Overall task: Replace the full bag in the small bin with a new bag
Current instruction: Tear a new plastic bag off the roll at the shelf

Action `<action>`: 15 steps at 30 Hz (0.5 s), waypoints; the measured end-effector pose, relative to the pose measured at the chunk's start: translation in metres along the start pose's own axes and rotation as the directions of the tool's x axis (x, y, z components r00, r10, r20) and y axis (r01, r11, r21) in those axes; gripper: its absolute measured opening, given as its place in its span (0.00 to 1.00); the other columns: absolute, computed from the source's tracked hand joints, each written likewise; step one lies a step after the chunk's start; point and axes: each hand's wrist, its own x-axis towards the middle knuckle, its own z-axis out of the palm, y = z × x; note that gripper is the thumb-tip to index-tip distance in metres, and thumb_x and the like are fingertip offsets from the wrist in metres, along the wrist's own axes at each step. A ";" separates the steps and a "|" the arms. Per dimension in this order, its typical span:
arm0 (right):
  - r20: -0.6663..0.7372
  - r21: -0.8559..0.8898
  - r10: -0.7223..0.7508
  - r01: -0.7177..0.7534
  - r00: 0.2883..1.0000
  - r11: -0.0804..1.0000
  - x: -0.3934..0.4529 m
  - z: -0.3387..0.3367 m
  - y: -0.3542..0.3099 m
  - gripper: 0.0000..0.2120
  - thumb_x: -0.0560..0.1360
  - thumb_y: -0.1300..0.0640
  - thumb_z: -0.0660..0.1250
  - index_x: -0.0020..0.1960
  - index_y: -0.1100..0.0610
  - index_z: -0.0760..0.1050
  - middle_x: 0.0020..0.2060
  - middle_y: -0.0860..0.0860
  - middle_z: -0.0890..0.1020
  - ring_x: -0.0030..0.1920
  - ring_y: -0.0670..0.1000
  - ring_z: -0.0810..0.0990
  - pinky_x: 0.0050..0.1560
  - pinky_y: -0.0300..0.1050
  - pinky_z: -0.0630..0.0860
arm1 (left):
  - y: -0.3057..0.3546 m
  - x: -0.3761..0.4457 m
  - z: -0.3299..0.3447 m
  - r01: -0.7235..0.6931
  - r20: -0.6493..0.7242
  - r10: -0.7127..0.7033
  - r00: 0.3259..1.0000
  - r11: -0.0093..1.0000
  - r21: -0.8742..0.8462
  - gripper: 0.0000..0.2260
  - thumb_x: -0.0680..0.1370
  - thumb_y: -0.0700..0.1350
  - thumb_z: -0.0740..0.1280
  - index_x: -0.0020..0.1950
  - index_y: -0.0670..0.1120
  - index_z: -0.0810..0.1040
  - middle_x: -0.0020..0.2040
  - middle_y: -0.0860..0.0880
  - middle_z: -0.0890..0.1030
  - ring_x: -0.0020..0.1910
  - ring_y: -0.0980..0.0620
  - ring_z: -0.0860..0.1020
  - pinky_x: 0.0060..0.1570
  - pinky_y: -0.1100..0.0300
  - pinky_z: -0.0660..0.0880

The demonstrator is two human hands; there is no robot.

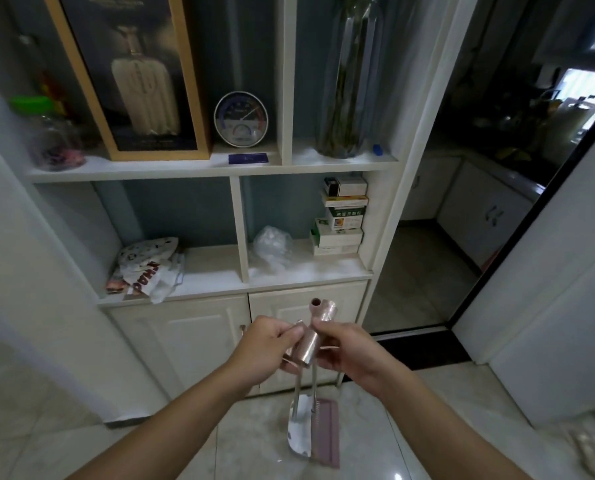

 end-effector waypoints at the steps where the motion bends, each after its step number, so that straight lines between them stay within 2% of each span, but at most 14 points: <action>1: 0.026 0.077 0.040 -0.042 0.999 0.996 0.001 0.006 0.002 0.14 0.76 0.51 0.68 0.54 0.61 0.82 0.44 0.55 0.85 0.43 0.51 0.83 0.46 0.45 0.78 | -0.001 -0.003 -0.008 0.010 -0.015 -0.011 1.000 1.000 -0.029 0.14 0.81 0.44 0.65 0.47 0.34 0.83 0.42 0.38 0.85 0.33 0.48 0.83 0.34 0.56 0.81; 4: 0.101 0.196 0.138 -0.156 0.985 0.968 0.002 0.026 0.007 0.13 0.75 0.56 0.69 0.56 0.62 0.80 0.47 0.58 0.85 0.45 0.55 0.84 0.47 0.50 0.81 | -0.007 -0.009 -0.032 0.032 -0.003 -0.033 0.999 0.997 -0.075 0.12 0.80 0.43 0.66 0.45 0.37 0.85 0.37 0.42 0.84 0.33 0.46 0.82 0.33 0.56 0.81; 7: 0.102 0.192 0.158 -0.176 0.982 0.966 0.007 0.044 0.009 0.11 0.73 0.59 0.71 0.53 0.61 0.81 0.47 0.58 0.83 0.43 0.55 0.84 0.46 0.50 0.82 | -0.014 -0.012 -0.051 0.049 0.028 -0.046 0.999 0.994 -0.098 0.12 0.80 0.44 0.66 0.48 0.36 0.84 0.40 0.42 0.84 0.35 0.45 0.82 0.35 0.56 0.81; 10: 0.109 0.249 0.150 -0.173 0.983 0.953 0.012 0.058 0.012 0.11 0.71 0.63 0.72 0.53 0.64 0.80 0.43 0.58 0.82 0.42 0.55 0.82 0.44 0.49 0.81 | -0.021 -0.014 -0.068 0.062 0.036 -0.058 0.998 0.989 -0.133 0.12 0.80 0.45 0.66 0.49 0.39 0.85 0.43 0.42 0.85 0.37 0.42 0.83 0.41 0.50 0.82; 12: 0.099 0.252 0.150 -0.171 0.984 0.953 0.018 0.064 0.014 0.13 0.71 0.66 0.70 0.55 0.66 0.78 0.41 0.58 0.81 0.40 0.54 0.81 0.41 0.49 0.81 | -0.024 -0.016 -0.077 0.077 0.044 -0.070 0.997 0.983 -0.166 0.13 0.80 0.45 0.65 0.49 0.38 0.85 0.42 0.40 0.85 0.37 0.44 0.82 0.41 0.52 0.83; 15: 0.078 0.250 0.141 -0.156 0.987 0.956 0.023 0.067 0.018 0.20 0.70 0.71 0.68 0.62 0.69 0.75 0.43 0.60 0.80 0.38 0.53 0.81 0.34 0.45 0.80 | -0.026 -0.018 -0.086 0.084 0.031 -0.079 0.996 0.970 -0.227 0.13 0.81 0.44 0.64 0.48 0.37 0.85 0.41 0.39 0.85 0.34 0.48 0.82 0.36 0.57 0.82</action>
